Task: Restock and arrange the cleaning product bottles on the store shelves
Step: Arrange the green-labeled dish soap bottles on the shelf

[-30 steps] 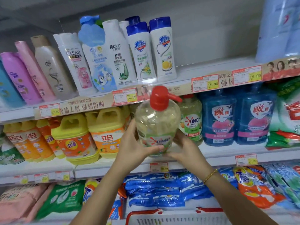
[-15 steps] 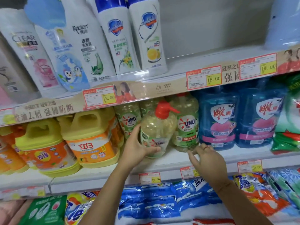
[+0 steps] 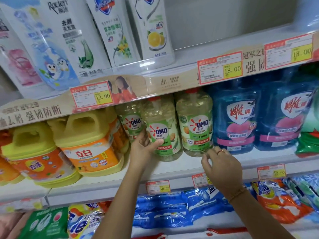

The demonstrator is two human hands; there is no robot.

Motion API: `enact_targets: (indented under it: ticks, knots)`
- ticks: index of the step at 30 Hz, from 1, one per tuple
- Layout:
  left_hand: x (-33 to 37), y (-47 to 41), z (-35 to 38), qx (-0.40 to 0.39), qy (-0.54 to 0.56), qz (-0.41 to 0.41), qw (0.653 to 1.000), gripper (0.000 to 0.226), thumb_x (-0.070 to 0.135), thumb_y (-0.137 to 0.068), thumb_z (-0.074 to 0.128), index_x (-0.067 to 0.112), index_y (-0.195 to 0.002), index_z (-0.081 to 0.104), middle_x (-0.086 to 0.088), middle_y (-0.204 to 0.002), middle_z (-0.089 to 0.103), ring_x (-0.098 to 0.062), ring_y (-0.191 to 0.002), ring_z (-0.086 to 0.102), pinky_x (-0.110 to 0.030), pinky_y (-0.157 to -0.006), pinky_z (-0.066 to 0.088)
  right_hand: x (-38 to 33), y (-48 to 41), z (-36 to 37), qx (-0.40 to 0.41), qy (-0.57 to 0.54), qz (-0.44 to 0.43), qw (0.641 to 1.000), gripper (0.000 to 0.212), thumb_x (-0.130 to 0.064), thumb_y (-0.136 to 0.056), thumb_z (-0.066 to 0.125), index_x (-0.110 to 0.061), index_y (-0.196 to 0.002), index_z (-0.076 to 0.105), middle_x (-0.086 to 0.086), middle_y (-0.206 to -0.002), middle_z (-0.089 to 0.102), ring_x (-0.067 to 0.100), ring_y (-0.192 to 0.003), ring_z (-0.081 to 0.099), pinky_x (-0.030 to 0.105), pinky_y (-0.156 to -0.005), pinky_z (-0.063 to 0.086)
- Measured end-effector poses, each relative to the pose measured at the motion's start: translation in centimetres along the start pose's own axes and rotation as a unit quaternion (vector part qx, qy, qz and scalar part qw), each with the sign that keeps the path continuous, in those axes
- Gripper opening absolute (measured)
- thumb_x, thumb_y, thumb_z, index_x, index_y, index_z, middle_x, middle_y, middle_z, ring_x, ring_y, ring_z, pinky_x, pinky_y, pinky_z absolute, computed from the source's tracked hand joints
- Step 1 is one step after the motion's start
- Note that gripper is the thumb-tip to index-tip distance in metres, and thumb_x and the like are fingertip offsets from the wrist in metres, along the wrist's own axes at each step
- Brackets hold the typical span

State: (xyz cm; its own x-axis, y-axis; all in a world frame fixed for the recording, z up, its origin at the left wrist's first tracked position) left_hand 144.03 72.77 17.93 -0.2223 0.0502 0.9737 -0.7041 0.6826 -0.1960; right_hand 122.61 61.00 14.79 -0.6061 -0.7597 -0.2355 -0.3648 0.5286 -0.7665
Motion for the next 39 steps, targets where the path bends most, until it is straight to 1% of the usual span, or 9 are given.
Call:
enact_targets:
  ticks: [5, 8, 12, 14, 18, 22, 26, 30, 39]
  knots:
    - [0.5, 0.8, 0.8, -0.004, 0.037, 0.016, 0.999, 0.047, 0.003, -0.081, 0.071, 0.022, -0.121, 0.056, 0.016, -0.109, 0.068, 0.004, -0.100, 0.065, -0.013, -0.078, 0.052, -0.5, 0.0, 0.1, 0.012, 0.008, 0.006, 1.000, 0.034, -0.026, -0.085, 0.039, -0.010, -0.062, 0.058, 0.008, -0.061, 0.054, 0.026, -0.055, 0.049, 0.030, -0.048, 0.038]
    - [0.7, 1.0, 1.1, -0.027, 0.018, 0.012, 0.999, 0.045, 0.012, -0.085, 0.068, 0.020, -0.127, 0.054, 0.013, -0.116, 0.066, 0.002, -0.105, 0.063, -0.014, -0.081, 0.051, -0.5, 0.0, 0.0, 0.012, 0.012, 0.014, 1.000, 0.036, -0.027, -0.086, 0.038, -0.009, -0.063, 0.059, 0.009, -0.061, 0.054, 0.027, -0.055, 0.049, 0.030, -0.049, 0.036]
    - [-0.4, 0.4, -2.9, 0.109, -0.035, -0.015, 0.993, 0.053, 0.045, -0.095, 0.048, 0.019, -0.141, 0.043, 0.004, -0.137, 0.052, -0.012, -0.125, 0.049, -0.026, -0.101, 0.039, -0.4, -0.1, -0.2, 0.008, 0.008, 0.013, 1.000, 0.038, -0.028, -0.086, 0.037, -0.009, -0.063, 0.060, 0.009, -0.062, 0.055, 0.027, -0.055, 0.049, 0.030, -0.049, 0.036]
    - [-1.6, -0.1, -5.5, 0.187, -0.028, -0.038, 0.981, 0.051, 0.034, -0.097, 0.052, 0.012, -0.142, 0.043, -0.003, -0.141, 0.051, -0.020, -0.129, 0.048, -0.029, -0.104, 0.037, -0.5, -0.1, -0.2, 0.010, 0.007, 0.011, 1.000, 0.038, -0.028, -0.086, 0.036, -0.008, -0.064, 0.060, 0.009, -0.062, 0.055, 0.027, -0.055, 0.049, 0.030, -0.049, 0.037]
    - [-3.7, -2.0, -4.9, 0.177, -0.087, -0.078, 0.977, 0.062, 0.013, -0.085, 0.065, 0.011, -0.142, 0.040, -0.008, -0.140, 0.052, -0.027, -0.130, 0.048, -0.044, -0.110, 0.037, -0.6, 0.0, -0.2, 0.012, 0.008, 0.009, 1.000, 0.040, -0.028, -0.087, 0.035, -0.008, -0.065, 0.061, 0.010, -0.061, 0.055, 0.027, -0.054, 0.048, 0.030, -0.049, 0.037]
    - [-4.8, -1.9, -4.1, 0.207, -0.040, -0.093, 0.973, 0.076, 0.022, -0.068, 0.064, 0.013, -0.140, 0.040, -0.008, -0.136, 0.054, -0.028, -0.123, 0.052, -0.046, -0.107, 0.040, -0.5, 0.0, -0.1, 0.014, 0.008, 0.013, 1.000, 0.041, -0.029, -0.089, 0.036, -0.007, -0.065, 0.061, 0.009, -0.060, 0.054, 0.027, -0.054, 0.048, 0.030, -0.050, 0.037]
    - [-4.6, -1.6, -3.8, 0.221, -0.050, -0.084, 0.970, 0.074, 0.016, -0.072, 0.070, 0.006, -0.137, 0.037, -0.013, -0.137, 0.049, -0.030, -0.122, 0.051, -0.047, -0.105, 0.041, -0.8, 0.0, 0.3, 0.012, 0.013, 0.014, 1.000, 0.039, -0.031, -0.089, 0.038, -0.009, -0.064, 0.059, 0.008, -0.060, 0.053, 0.025, -0.055, 0.046, 0.030, -0.050, 0.035]
    - [-2.8, -3.2, -4.9, 0.252, -0.065, -0.026, 0.965, 0.064, 0.006, -0.083, 0.067, 0.007, -0.140, 0.038, -0.011, -0.138, 0.053, -0.025, -0.126, 0.050, -0.029, -0.100, 0.040, -0.8, -0.1, 0.2, 0.014, 0.014, 0.008, 1.000, 0.038, -0.030, -0.089, 0.040, -0.010, -0.064, 0.059, 0.007, -0.060, 0.052, 0.023, -0.055, 0.044, 0.027, -0.052, 0.030]
    - [-4.0, -3.5, -6.5, 0.260, -0.059, -0.077, 0.961, 0.053, 0.006, -0.080, 0.072, 0.009, -0.129, 0.053, -0.009, -0.126, 0.063, -0.027, -0.117, 0.059, -0.041, -0.100, 0.048, -0.8, -0.1, 0.5, 0.010, 0.013, 0.008, 1.000, 0.034, -0.029, -0.088, 0.044, -0.010, -0.064, 0.059, 0.007, -0.061, 0.052, 0.023, -0.056, 0.045, 0.027, -0.054, 0.028]
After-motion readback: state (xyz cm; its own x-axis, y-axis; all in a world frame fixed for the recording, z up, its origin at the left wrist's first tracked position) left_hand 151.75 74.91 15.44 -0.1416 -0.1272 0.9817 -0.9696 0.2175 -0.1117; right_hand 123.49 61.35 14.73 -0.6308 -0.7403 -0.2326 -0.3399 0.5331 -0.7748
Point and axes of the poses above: each hand's wrist, its own y-axis away from the middle knuckle, its own z-axis out of the palm, x = y × z, the point moved 9 cm from there along -y, towards the middle knuckle
